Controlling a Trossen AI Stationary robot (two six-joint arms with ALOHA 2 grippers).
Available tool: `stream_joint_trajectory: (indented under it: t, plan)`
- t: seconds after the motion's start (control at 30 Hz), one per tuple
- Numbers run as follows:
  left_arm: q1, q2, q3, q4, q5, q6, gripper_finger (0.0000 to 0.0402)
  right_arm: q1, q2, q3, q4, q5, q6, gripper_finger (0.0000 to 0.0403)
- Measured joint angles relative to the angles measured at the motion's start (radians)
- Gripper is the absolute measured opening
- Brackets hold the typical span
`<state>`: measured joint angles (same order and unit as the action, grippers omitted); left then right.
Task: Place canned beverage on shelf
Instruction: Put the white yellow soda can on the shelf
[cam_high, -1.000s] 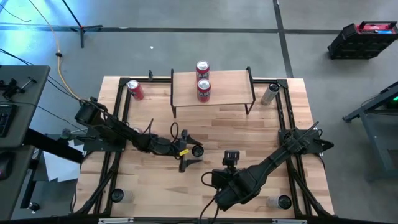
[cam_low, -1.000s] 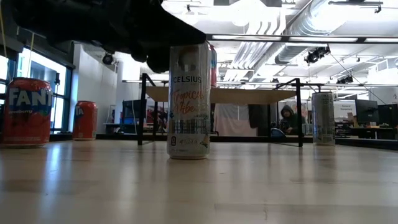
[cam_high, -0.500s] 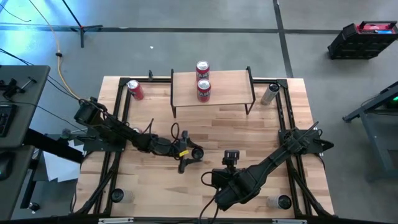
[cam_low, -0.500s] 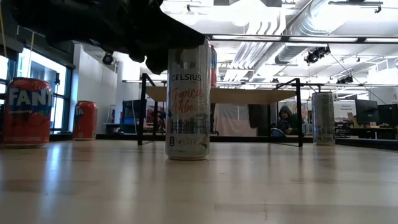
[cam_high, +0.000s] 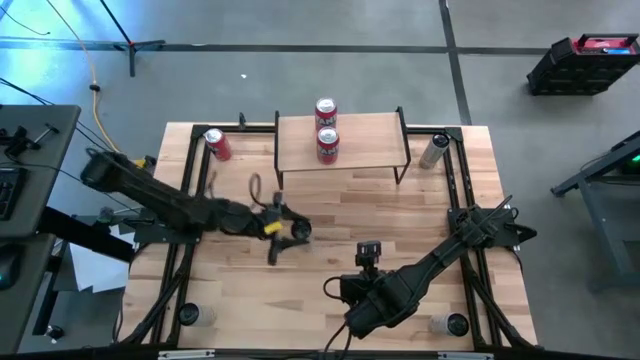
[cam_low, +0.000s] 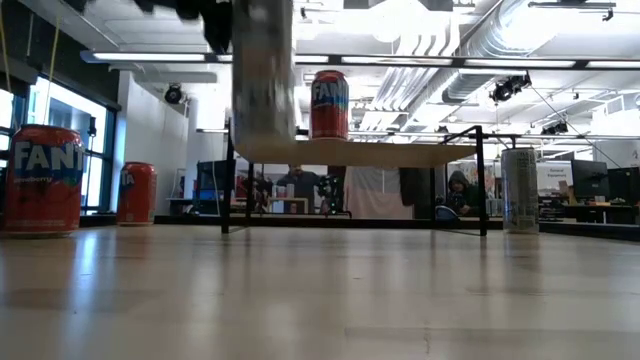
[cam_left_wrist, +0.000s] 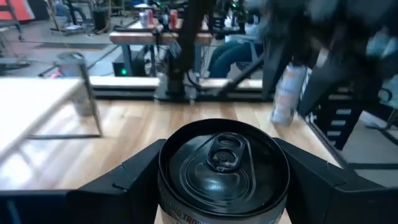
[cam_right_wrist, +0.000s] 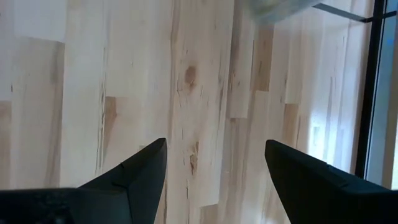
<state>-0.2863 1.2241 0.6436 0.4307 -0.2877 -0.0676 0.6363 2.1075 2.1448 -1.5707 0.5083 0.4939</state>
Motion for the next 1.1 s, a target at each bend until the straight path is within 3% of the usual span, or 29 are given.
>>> stream_joint_trajectory:
  t: [0.2,0.47,0.6,0.83,1.0,1.1]
  plan:
    - [0.109,-0.175,0.123,-0.31,-0.025,0.047,0.0242,-0.026,0.0,0.0,0.0,0.001,-0.085,0.0256]
    - [0.426,-0.228,0.28,-0.478,0.252,0.118,0.0242,-0.114,-0.044,0.0,0.0,-0.001,-0.294,0.0256]
    - [0.606,-0.184,0.366,-0.573,0.329,0.189,0.0242,-0.183,-0.086,0.0,0.0,0.019,-0.401,0.0256]
    - [0.902,-0.086,0.452,-0.556,0.668,0.225,0.0242,-0.348,-0.208,0.0,0.074,0.045,-0.612,0.0256]
    - [1.045,0.015,0.477,-0.496,0.824,0.206,0.0242,-0.474,-0.266,0.001,0.149,-0.095,-0.676,0.0256]
    - [1.101,0.078,0.532,-0.462,0.86,0.2,0.0243,-0.522,-0.278,0.001,0.104,-0.192,-0.647,0.0256]
